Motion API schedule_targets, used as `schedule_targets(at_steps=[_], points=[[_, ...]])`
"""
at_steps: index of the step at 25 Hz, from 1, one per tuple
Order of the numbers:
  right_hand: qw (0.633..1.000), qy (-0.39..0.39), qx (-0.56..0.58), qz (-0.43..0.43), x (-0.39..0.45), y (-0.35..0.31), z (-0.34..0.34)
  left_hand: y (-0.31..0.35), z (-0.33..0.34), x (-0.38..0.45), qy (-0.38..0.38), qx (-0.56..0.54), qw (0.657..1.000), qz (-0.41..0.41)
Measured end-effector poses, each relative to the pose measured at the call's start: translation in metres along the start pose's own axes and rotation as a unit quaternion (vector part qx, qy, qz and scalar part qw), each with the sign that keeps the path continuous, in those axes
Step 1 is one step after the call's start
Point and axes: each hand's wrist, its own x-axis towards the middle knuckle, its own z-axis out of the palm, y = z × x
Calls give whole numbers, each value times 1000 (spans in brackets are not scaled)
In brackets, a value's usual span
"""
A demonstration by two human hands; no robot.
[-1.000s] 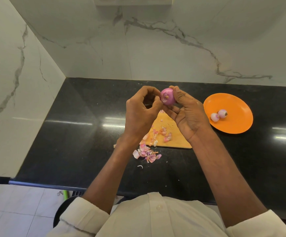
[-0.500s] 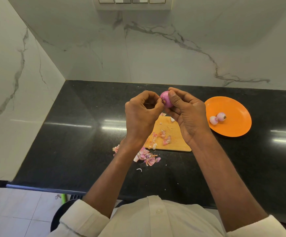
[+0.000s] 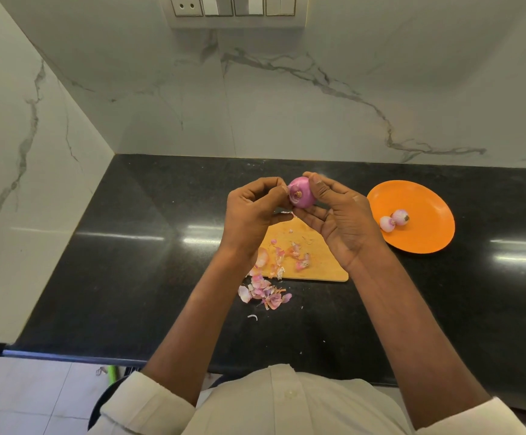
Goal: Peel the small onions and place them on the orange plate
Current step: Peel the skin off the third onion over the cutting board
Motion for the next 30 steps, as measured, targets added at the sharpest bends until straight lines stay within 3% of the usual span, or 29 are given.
schedule_targets(at_steps=[7, 12, 17, 23, 30], points=[[1000, 1, -3, -13, -1, 1, 0, -4, -4, 1, 3, -34, 999, -33], [999, -4, -6, -39, -2, 3, 2, -4, -1, 1, 19, 76, 995, 56], [999, -19, 30, -17, -1, 3, -1, -8, -4, 1, 26, 94, 986, 133], [996, -52, 79, -2, -1, 2, 0, -12, -3, 2, 72, 69, 989, 108], [997, -43, 61, -25, 2, 6, -3, -10, -4, 0, 32, 108, 987, 118]])
